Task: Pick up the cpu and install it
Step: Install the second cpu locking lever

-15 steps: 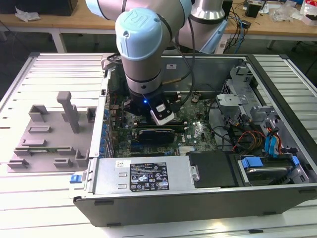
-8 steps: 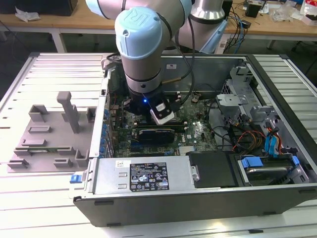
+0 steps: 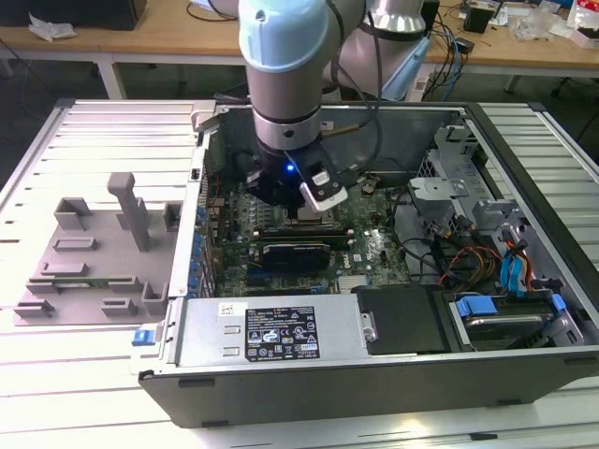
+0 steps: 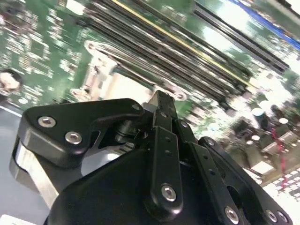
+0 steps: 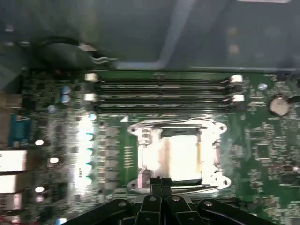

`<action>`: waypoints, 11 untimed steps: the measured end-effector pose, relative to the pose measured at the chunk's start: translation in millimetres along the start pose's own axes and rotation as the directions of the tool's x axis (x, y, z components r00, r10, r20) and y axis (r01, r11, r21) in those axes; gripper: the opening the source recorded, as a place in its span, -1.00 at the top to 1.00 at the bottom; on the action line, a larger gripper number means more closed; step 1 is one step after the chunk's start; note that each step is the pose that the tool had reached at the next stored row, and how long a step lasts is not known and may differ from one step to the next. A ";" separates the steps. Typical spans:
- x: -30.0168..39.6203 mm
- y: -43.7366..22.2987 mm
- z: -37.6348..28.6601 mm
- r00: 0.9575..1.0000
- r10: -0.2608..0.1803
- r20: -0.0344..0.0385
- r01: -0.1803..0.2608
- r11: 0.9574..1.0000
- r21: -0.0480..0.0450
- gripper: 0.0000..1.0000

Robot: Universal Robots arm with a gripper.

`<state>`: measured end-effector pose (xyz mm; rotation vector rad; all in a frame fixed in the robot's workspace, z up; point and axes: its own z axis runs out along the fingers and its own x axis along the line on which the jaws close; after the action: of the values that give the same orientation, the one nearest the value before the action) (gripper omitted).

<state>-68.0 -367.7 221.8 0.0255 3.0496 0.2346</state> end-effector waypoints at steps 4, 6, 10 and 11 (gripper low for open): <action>-14.5 15.3 3.4 1.000 0.000 0.000 0.000 1.000 0.002 0.79; -16.1 17.1 -0.3 1.000 0.000 0.000 0.000 1.000 0.006 0.79; -19.1 22.8 -20.8 1.000 -0.002 0.000 0.002 1.000 0.026 0.79; -19.7 24.3 -25.7 1.000 -0.002 0.000 0.002 1.000 0.030 0.79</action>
<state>-50.3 -348.0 252.4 0.0237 3.0525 0.1881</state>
